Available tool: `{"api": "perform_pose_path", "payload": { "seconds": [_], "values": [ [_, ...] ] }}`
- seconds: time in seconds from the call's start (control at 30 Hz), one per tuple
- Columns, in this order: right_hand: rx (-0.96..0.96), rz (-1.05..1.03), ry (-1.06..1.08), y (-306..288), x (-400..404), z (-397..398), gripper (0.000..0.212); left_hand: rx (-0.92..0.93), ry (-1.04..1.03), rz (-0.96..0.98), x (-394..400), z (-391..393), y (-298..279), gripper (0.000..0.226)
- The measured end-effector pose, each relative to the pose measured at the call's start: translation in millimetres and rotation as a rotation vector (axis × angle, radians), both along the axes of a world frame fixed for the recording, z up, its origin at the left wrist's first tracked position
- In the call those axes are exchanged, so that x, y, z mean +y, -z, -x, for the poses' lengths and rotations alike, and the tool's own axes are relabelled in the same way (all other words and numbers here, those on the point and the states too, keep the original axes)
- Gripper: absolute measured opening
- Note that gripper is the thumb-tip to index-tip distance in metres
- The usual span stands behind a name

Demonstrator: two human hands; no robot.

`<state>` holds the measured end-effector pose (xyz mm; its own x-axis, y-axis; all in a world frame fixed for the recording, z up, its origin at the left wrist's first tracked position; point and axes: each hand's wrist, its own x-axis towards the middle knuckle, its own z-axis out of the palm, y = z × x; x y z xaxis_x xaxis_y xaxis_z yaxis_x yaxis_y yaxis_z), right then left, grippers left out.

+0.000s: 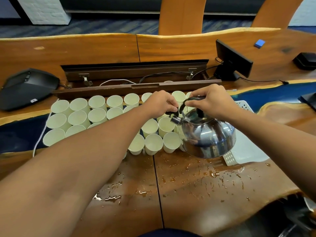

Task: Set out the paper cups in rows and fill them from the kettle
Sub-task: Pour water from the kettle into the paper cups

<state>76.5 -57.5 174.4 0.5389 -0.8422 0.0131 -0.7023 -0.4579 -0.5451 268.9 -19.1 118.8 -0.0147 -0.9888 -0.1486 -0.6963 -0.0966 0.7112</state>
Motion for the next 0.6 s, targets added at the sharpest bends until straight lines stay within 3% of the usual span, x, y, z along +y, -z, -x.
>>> {"api": "perform_pose_path", "payload": {
  "seconds": [0.23,0.47,0.6],
  "values": [
    [0.011,-0.009,-0.023,-5,12,10,0.017,0.038,0.006,0.003,14,10,0,0.014],
    [0.041,-0.006,-0.031,-1,24,17,0.027,0.022,0.024,-0.003,27,17,7,0.014],
    [0.032,-0.006,-0.047,4,30,22,0.023,0.024,0.025,0.013,34,20,10,0.014]
  ]
}}
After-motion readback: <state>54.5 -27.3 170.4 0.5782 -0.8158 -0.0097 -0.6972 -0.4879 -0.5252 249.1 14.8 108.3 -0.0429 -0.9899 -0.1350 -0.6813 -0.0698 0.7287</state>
